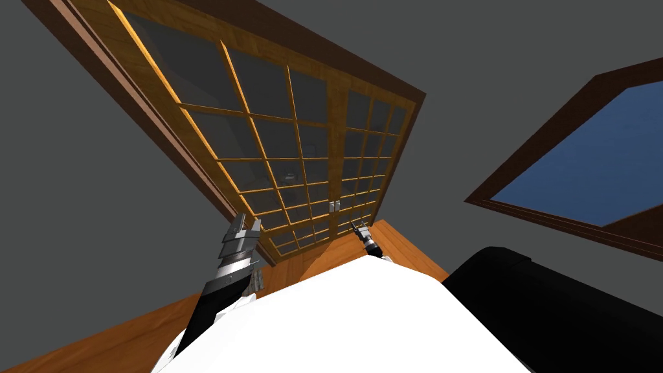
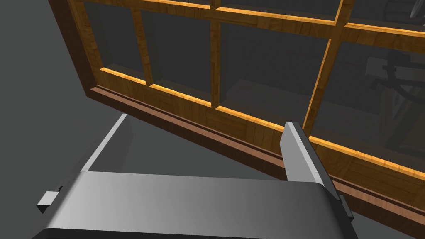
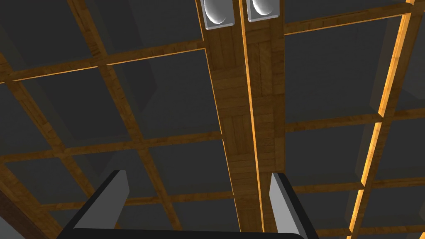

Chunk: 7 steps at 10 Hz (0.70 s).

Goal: Pull the door open

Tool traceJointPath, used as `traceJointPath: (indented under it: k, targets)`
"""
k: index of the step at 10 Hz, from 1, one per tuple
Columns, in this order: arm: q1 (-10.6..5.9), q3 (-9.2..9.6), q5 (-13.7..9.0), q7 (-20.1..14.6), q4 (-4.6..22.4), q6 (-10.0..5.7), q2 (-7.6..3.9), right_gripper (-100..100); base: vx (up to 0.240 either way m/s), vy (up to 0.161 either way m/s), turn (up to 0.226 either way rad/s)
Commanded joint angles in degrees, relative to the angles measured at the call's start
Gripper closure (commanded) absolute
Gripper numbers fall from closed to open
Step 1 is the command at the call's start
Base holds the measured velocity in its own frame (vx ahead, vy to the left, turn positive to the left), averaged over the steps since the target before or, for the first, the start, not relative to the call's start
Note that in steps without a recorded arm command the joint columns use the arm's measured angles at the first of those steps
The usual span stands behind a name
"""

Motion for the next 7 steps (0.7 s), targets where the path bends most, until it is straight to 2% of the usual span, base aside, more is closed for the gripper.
traceJointPath:
  k: [1,3,7]
  targets:
    - [-0.51,-0.40,0.48,1.43,2.16,-0.87,-0.12,-100,0.103,0.009,0.020]
    - [-0.93,-0.74,1.04,2.87,4.12,-1.58,-0.11,-100,0.102,0.001,0.013]
    - [-2.32,-1.79,2.81,7.36,10.23,-3.79,-0.05,-100,0.148,-0.002,0.024]
